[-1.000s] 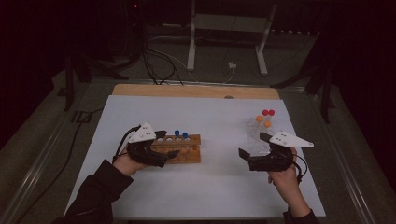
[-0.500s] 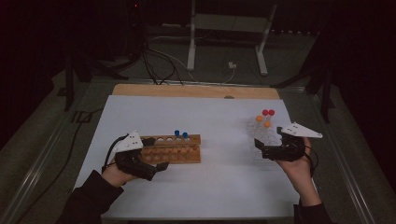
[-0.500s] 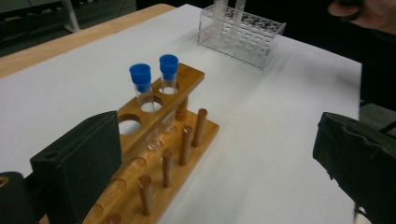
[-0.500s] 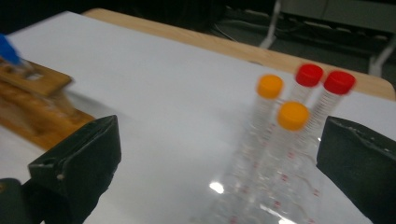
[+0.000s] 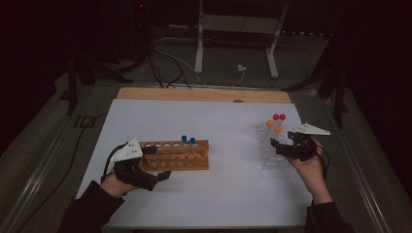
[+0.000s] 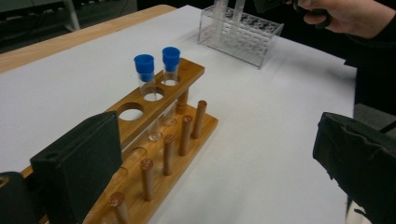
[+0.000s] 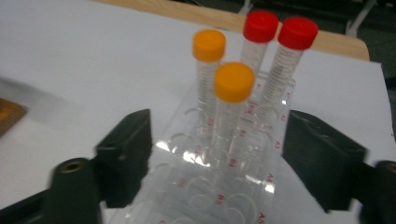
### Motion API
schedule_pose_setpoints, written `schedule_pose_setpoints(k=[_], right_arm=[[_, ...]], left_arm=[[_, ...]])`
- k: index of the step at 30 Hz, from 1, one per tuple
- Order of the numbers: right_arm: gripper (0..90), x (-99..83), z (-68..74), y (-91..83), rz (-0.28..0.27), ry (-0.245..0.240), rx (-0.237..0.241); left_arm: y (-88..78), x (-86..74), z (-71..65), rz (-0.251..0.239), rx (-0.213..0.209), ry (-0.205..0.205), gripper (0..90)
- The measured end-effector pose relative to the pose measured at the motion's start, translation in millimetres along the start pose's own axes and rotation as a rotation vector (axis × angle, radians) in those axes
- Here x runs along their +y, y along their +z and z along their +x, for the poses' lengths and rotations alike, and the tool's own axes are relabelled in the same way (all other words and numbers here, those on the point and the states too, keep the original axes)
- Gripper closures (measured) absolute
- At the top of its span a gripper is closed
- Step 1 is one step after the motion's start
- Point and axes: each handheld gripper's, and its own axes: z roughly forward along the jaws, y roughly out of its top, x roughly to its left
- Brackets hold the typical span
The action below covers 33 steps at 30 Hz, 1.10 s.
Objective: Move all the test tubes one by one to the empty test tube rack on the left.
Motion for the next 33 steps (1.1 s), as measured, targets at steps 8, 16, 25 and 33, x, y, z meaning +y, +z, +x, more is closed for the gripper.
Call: schedule_pose_setpoints(k=[8,16,25,33], right_arm=[[48.8,0.3,-7.7,13.2,0.045,0.011,-0.001],[62.5,3.3,-9.6,26.2,0.075,0.002,-0.005],[74.0,7.1,-7.5,33.5,0.089,-0.012,-0.011],[74.7,11.7,-5.3,25.6,0.058,-0.018,-0.026]], left_arm=[[1.7,-1.8,1.5,0.003,-0.002,-0.005,2.2],[3.7,-3.5,2.0,0.008,-0.006,-0.017,2.2],[4.8,-3.7,1.7,0.015,-0.02,-0.017,2.2],[4.2,-3.5,2.3,0.011,-0.017,-0.02,2.2]])
